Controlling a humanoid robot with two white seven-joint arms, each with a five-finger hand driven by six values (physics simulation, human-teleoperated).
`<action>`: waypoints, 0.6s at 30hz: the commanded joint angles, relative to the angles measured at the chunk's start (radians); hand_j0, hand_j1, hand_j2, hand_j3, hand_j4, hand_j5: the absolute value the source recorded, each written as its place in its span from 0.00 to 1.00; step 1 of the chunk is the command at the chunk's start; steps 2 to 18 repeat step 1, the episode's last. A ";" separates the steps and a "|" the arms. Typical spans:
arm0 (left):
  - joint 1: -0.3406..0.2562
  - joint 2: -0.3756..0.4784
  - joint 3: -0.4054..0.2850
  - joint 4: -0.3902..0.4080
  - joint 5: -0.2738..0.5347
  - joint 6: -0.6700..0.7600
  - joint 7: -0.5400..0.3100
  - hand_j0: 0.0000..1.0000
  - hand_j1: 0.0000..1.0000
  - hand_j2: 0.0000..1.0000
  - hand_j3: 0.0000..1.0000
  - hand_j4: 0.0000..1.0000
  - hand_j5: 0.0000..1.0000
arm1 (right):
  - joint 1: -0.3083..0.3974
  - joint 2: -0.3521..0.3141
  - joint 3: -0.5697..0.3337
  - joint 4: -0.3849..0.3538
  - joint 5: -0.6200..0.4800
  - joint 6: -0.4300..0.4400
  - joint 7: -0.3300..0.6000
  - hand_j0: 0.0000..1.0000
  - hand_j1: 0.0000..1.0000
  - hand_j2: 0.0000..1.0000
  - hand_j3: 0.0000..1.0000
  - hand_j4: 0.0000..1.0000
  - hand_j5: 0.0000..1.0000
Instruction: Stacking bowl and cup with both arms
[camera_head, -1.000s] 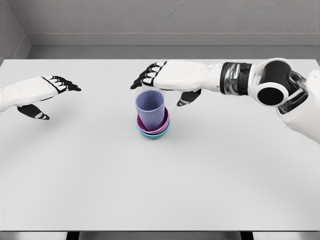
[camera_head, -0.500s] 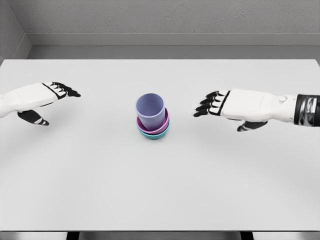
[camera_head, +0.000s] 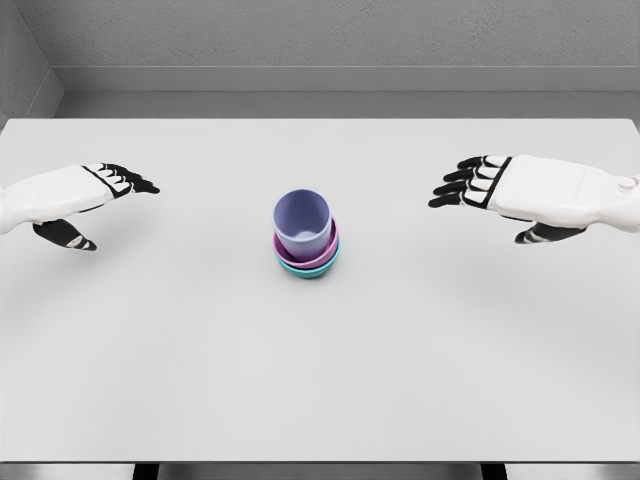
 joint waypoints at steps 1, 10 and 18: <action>0.000 0.001 0.001 0.000 0.006 0.002 0.000 1.00 1.00 1.00 1.00 1.00 1.00 | 0.000 0.000 0.000 0.000 -0.005 0.003 0.000 1.00 1.00 1.00 1.00 1.00 1.00; 0.000 0.001 0.001 0.000 0.006 0.002 0.000 1.00 1.00 1.00 1.00 1.00 1.00 | 0.000 0.000 0.000 0.000 -0.005 0.003 0.000 1.00 1.00 1.00 1.00 1.00 1.00; 0.000 0.001 0.001 0.000 0.006 0.002 0.000 1.00 1.00 1.00 1.00 1.00 1.00 | 0.000 0.000 0.000 0.000 -0.005 0.003 0.000 1.00 1.00 1.00 1.00 1.00 1.00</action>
